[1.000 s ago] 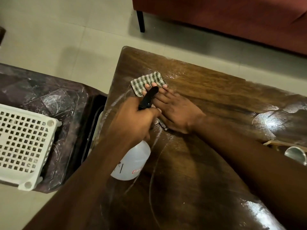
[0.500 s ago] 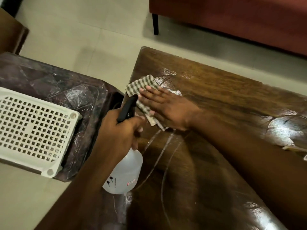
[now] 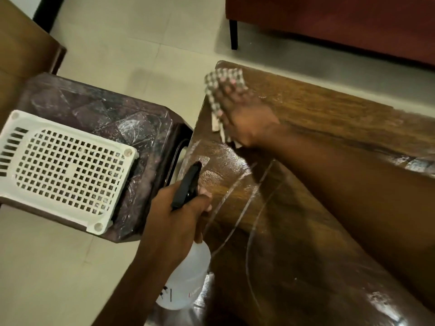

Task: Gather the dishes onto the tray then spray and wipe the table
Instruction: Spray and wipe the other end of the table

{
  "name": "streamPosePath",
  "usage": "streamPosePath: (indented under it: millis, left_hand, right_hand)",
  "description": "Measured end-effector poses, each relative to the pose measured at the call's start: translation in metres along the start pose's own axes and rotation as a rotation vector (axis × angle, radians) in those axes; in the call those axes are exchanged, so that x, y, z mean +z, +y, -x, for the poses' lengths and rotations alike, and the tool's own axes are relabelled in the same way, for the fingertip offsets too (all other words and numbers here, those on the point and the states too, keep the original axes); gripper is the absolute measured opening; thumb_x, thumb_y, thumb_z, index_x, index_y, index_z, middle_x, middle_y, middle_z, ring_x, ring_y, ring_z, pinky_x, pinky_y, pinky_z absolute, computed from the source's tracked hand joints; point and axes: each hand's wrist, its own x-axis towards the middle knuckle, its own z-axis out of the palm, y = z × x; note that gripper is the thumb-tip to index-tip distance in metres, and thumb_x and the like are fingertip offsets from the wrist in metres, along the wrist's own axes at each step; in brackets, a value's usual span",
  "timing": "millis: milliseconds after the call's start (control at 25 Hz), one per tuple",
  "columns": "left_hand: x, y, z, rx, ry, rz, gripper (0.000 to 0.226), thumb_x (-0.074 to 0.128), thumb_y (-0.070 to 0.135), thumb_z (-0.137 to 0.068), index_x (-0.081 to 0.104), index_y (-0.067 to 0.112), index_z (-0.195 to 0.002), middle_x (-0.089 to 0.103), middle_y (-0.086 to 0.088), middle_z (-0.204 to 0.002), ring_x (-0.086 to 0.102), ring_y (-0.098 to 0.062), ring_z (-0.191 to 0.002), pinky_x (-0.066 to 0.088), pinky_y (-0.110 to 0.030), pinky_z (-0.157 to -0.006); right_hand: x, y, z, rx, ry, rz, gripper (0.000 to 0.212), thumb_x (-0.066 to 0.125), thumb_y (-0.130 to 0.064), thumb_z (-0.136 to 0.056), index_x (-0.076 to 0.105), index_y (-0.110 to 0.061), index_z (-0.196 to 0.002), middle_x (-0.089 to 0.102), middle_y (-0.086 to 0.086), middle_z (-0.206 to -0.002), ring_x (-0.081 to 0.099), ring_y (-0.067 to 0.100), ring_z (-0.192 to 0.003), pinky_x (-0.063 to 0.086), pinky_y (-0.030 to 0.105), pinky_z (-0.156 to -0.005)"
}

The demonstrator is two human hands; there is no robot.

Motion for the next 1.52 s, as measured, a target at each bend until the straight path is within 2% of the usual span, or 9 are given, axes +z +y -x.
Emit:
streamPosePath:
  millis: [160,400,640,760,880,1160,1240,1400,1520]
  left_hand:
    - [0.001,-0.012,0.006,-0.006,0.023,0.018,0.007,0.071,0.003,-0.098,0.073,0.002,-0.090,0.066,-0.032,-0.081,0.051,-0.036,-0.046,0.044,-0.027,-0.038]
    - [0.003,-0.017,0.018,-0.020,0.015,0.018,0.013,0.074,0.004,-0.096,0.067,-0.005,-0.090,0.056,-0.036,-0.074,0.050,-0.032,-0.046,0.043,-0.029,-0.039]
    - [0.003,-0.029,0.041,-0.072,-0.124,-0.045,0.013,0.074,0.010,-0.097,0.071,0.004,-0.086,0.061,-0.028,-0.069,0.054,-0.036,-0.050,0.046,-0.033,-0.044]
    - [0.006,-0.043,0.052,-0.104,-0.228,-0.105,0.008,0.074,0.012,-0.097,0.074,0.005,-0.093,0.067,-0.035,-0.087,0.059,-0.046,-0.055,0.046,-0.036,-0.048]
    - [0.003,-0.058,0.068,-0.148,-0.248,-0.147,0.012,0.078,0.016,-0.094,0.073,0.006,-0.097,0.068,-0.035,-0.087,0.052,-0.018,-0.040,0.046,-0.036,-0.051]
    - [-0.025,-0.069,0.091,-0.083,-0.220,-0.130,0.038,0.077,0.045,-0.079,0.074,0.009,-0.091,0.073,-0.024,-0.081,0.058,-0.024,-0.046,0.049,-0.041,-0.058]
    - [-0.034,-0.071,0.092,-0.065,-0.188,-0.143,0.038,0.075,0.049,-0.075,0.075,0.014,-0.089,0.074,-0.019,-0.083,0.058,-0.023,-0.051,0.049,-0.044,-0.062]
    - [-0.056,-0.083,0.093,-0.068,-0.117,-0.107,0.020,0.078,0.013,-0.094,0.071,0.016,-0.075,0.071,-0.010,-0.063,0.054,-0.009,-0.039,0.046,-0.033,-0.056]
    - [-0.070,-0.096,0.095,-0.100,-0.073,-0.099,0.021,0.080,0.011,-0.094,0.071,0.015,-0.075,0.066,0.004,-0.058,0.061,-0.013,-0.050,0.048,-0.033,-0.059]
  right_hand:
    - [-0.023,0.030,-0.028,0.335,-0.017,-0.124,0.073,0.033,-0.036,-0.112,-0.004,-0.014,-0.171,-0.007,0.015,-0.179,-0.007,0.037,-0.166,0.001,0.053,-0.135]
    - [0.011,0.027,0.047,-0.406,-0.127,-0.002,0.066,0.017,-0.048,-0.110,0.004,-0.029,-0.172,0.002,0.001,-0.180,-0.004,0.022,-0.166,-0.003,0.044,-0.134]
    - [0.055,0.047,0.144,0.379,0.232,-0.212,0.065,0.019,-0.044,-0.112,0.010,-0.022,-0.172,0.006,0.006,-0.180,-0.001,0.024,-0.167,0.009,0.051,-0.135]
    - [0.078,0.000,0.186,0.026,0.070,-0.090,0.065,0.021,-0.044,-0.113,0.004,-0.024,-0.173,0.004,0.003,-0.181,-0.005,0.024,-0.167,0.009,0.051,-0.135]
    - [0.077,-0.003,0.223,-0.474,-0.135,0.066,0.064,0.024,-0.041,-0.116,-0.002,-0.027,-0.172,-0.003,-0.002,-0.181,-0.008,0.019,-0.167,0.000,0.042,-0.135]
    - [0.090,-0.086,0.193,0.426,0.213,-0.279,0.064,0.023,-0.040,-0.113,0.011,-0.021,-0.172,0.006,0.004,-0.180,-0.002,0.024,-0.167,0.011,0.052,-0.134]
    - [0.105,-0.133,0.198,0.136,0.085,-0.213,0.063,0.028,-0.039,-0.113,0.014,-0.020,-0.172,0.008,0.003,-0.180,-0.003,0.025,-0.167,0.009,0.052,-0.134]
    - [0.108,-0.144,0.203,-0.599,-0.108,-0.005,0.057,0.029,-0.040,-0.115,0.032,-0.018,-0.168,0.023,0.006,-0.178,0.007,0.026,-0.167,0.013,0.051,-0.134]
    - [0.081,-0.114,0.151,-0.482,-0.134,0.013,0.062,0.019,-0.047,-0.115,0.008,-0.029,-0.172,0.004,-0.001,-0.180,0.001,0.025,-0.167,0.007,0.046,-0.135]
